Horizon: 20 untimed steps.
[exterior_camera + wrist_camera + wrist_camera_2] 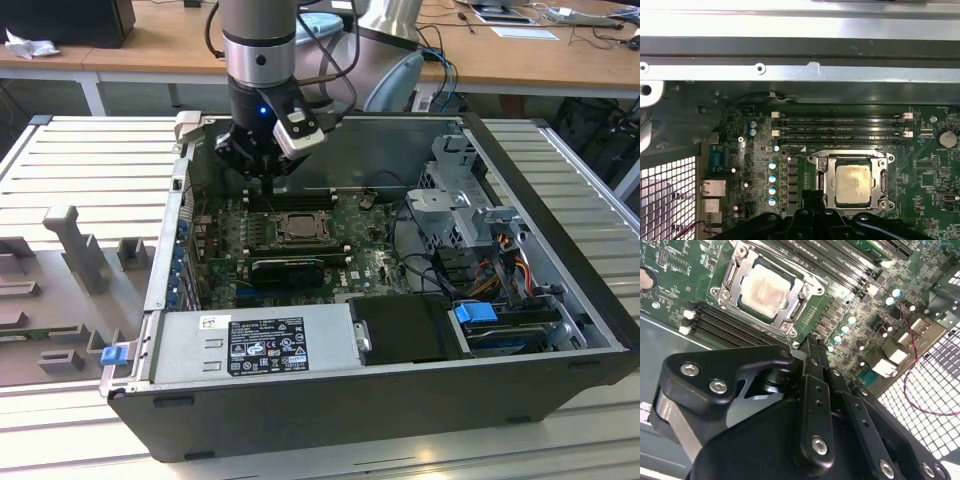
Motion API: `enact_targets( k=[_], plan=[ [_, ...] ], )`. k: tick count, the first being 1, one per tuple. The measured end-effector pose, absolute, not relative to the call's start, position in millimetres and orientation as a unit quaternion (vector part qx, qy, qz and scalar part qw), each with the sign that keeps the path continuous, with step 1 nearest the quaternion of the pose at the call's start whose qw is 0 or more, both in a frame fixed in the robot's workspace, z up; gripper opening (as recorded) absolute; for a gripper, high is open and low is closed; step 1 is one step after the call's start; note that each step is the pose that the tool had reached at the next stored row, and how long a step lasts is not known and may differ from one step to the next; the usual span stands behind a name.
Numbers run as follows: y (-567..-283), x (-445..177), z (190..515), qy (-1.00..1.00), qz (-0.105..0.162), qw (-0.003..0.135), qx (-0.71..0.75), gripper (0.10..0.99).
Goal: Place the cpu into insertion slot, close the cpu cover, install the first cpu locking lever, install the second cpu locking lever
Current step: 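Install the first cpu locking lever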
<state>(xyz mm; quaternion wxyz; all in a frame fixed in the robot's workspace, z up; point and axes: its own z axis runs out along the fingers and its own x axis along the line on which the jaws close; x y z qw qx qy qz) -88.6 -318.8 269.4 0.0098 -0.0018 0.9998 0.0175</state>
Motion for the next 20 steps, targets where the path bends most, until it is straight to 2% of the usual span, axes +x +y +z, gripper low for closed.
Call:
enact_targets(
  k=[12,20],
  plan=[
    [-317,-110,268,1.0,0.018,0.01,-0.002,0.106],
    [-302,-116,261,1.0,0.017,0.01,-0.002,0.106]
  ],
)
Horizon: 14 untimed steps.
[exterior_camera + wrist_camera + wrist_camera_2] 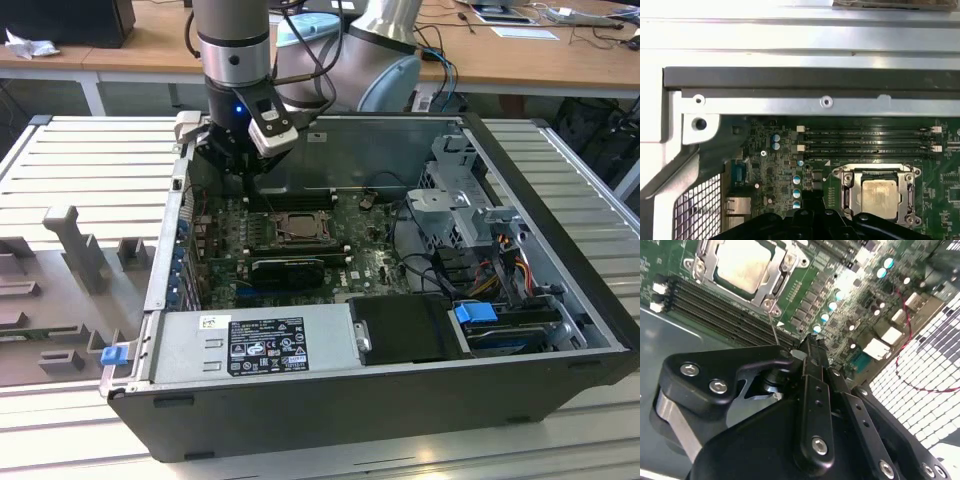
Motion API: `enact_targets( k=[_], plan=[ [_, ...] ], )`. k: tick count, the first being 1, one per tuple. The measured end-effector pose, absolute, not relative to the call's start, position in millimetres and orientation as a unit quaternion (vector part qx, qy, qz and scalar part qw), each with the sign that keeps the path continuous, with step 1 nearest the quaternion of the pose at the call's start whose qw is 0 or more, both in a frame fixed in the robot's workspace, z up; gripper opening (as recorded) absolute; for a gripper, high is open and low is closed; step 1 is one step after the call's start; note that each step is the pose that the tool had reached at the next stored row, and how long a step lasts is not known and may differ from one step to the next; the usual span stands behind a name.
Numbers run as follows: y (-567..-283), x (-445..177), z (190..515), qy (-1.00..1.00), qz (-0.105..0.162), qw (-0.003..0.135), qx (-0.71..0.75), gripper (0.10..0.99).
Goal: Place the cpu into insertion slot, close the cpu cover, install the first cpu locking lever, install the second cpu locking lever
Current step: 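Install the first cpu locking lever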
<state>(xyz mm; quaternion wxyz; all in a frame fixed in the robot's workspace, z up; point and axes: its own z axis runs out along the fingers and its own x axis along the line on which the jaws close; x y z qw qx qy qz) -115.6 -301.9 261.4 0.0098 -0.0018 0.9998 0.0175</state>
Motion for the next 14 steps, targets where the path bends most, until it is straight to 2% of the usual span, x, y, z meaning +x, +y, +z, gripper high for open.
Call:
enact_targets(
  k=[14],
  plan=[
    [-289,-98,258,1.0,0.018,0.007,-0.002,0.106]
  ],
)
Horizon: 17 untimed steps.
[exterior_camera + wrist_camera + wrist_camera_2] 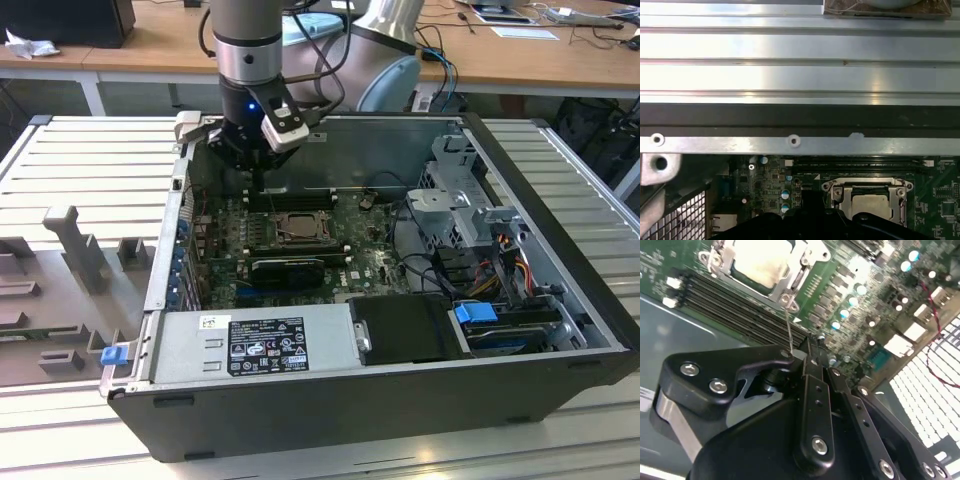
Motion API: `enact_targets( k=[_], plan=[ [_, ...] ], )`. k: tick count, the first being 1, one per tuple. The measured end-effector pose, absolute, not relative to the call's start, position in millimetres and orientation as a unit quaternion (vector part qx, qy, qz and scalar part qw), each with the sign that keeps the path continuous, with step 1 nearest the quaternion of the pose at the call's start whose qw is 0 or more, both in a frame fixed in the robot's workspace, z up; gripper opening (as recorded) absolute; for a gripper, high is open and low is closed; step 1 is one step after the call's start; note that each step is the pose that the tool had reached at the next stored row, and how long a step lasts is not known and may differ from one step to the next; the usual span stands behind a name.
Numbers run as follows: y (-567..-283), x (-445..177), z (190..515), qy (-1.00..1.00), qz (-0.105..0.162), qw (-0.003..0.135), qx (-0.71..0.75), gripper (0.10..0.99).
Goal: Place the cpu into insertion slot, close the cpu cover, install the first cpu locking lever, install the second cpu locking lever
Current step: 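Install the first cpu locking lever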
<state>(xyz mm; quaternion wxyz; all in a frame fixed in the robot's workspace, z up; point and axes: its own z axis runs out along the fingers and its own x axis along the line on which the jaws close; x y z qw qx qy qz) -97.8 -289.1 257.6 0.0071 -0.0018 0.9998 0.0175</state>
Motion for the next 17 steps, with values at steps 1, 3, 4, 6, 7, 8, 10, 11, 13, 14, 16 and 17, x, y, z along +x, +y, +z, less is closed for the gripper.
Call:
enact_targets(
  k=[1,3,4,6,7,8,10,11,13,14,16,17],
  plan=[
    [-289,-97,258,1.0,0.017,0.007,-0.002,0.106],
    [-289,-96,257,1.0,0.018,0.006,-0.002,0.106],
    [-289,-95,257,1.0,0.018,0.006,-0.002,0.106],
    [-289,-95,257,1.0,0.018,0.006,-0.002,0.106],
    [-289,-93,257,1.0,0.017,0.006,-0.002,0.106],
    [-289,-91,257,1.0,0.018,0.006,-0.002,0.106],
    [-289,-86,257,1.0,0.017,0.006,-0.002,0.106],
    [-289,-84,256,1.0,0.017,0.006,-0.002,0.106],
    [-289,-81,256,1.0,0.017,0.006,-0.002,0.106],
    [-289,-78,256,1.0,0.017,0.006,-0.002,0.106],
    [-289,-74,255,1.0,0.018,0.006,-0.002,0.106],
    [-289,-70,255,1.0,0.021,0.006,-0.002,0.106]
  ],
)
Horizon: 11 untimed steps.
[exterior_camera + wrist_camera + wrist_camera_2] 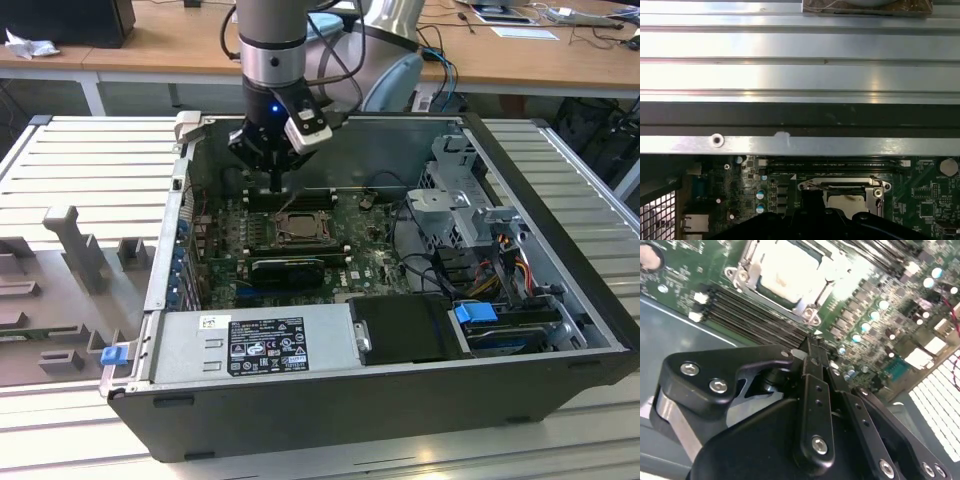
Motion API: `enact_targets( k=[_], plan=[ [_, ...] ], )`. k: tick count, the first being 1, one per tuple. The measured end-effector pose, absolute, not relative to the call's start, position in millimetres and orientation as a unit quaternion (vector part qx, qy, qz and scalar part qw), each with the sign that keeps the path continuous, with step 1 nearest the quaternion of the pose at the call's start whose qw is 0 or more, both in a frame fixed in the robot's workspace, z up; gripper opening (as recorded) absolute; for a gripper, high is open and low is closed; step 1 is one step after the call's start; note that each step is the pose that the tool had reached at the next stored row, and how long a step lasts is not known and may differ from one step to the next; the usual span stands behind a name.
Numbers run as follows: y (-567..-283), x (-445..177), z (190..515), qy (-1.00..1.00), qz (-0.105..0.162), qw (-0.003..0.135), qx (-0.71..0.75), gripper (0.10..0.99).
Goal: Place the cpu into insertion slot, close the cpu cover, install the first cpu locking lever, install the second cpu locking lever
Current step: 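Install the first cpu locking lever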
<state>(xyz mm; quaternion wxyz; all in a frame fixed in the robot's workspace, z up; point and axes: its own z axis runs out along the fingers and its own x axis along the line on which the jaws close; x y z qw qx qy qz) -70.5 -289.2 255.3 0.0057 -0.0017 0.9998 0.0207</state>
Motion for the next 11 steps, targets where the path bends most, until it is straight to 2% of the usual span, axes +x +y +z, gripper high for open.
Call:
enact_targets(
  k=[4,11],
  plan=[
    [-290,-64,253,0.999,0.036,0.006,-0.002,0.106],
    [-290,-61,241,0.999,0.036,0.005,-0.011,0.106]
  ],
)
